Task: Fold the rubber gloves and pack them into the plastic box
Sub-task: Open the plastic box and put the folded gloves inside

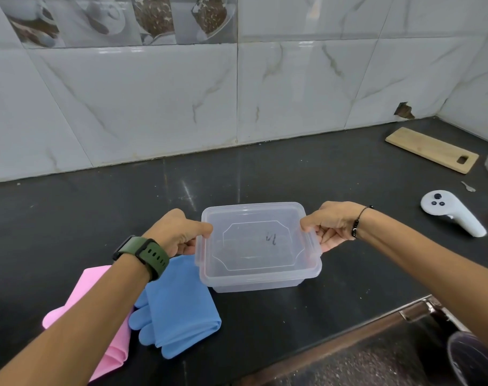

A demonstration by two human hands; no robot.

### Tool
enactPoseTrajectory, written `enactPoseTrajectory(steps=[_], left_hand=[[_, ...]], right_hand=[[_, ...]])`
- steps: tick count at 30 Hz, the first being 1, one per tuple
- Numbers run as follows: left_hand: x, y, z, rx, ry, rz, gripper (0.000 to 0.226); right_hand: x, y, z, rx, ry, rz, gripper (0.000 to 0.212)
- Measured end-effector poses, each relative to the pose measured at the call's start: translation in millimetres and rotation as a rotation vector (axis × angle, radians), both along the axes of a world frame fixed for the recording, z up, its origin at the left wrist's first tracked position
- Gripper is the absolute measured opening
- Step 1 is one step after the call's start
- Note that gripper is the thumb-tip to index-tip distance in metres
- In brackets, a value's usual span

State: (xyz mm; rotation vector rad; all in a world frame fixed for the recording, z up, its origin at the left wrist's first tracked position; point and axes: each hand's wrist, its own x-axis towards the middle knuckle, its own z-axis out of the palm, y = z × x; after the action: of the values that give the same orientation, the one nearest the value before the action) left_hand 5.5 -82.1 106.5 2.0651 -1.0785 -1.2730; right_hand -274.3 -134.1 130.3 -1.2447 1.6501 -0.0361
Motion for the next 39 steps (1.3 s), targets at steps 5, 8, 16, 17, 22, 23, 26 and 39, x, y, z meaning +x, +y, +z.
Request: enactPoseTrajectory(steps=[5, 8, 16, 17, 22, 23, 26, 39], left_hand=[[-0.3, 2.0, -0.9, 0.040, 0.054, -0.015, 0.012], [-2.1, 3.1, -0.3, 0.040, 0.065, -0.017, 0.013], [-0.5, -2.0, 0.2, -0.003, 0.014, -0.039, 0.026], [-0.6, -2.2, -0.1, 0.000, 0.015, -0.034, 0.025], [0.2, -1.8, -2.2, 0.021, 0.048, -0.009, 0.015], [0.6, -0.7, -2.0, 0.022, 0.063, -0.003, 0.013], [1.2, 5.4, -0.5, 0.022, 0.090, -0.008, 0.013], [-8.0, 69.4, -35.0, -0.207, 0.337, 0.054, 0.036]], right_hand=[[1.2, -1.5, 4.6, 0.038, -0.021, 0.004, 0.013], [0.4, -2.7, 4.9, 0.030, -0.018, -0.001, 0.017], [-0.8, -1.5, 8.3, -0.061, 0.094, 0.115, 0.012], [1.2, -1.2, 9.4, -0.124, 0.139, 0.163, 0.018], [51.0, 22.7, 16.1, -0.840, 0.366, 0.624, 0.071], [67.8, 33.1, 15.2, -0.910, 0.364, 0.748, 0.073], [112.4, 53.5, 6.1, -0.928, 0.424, 1.109, 0.091], [152.1, 32.7, 2.4, -0.708, 0.724, 1.489, 0.110]])
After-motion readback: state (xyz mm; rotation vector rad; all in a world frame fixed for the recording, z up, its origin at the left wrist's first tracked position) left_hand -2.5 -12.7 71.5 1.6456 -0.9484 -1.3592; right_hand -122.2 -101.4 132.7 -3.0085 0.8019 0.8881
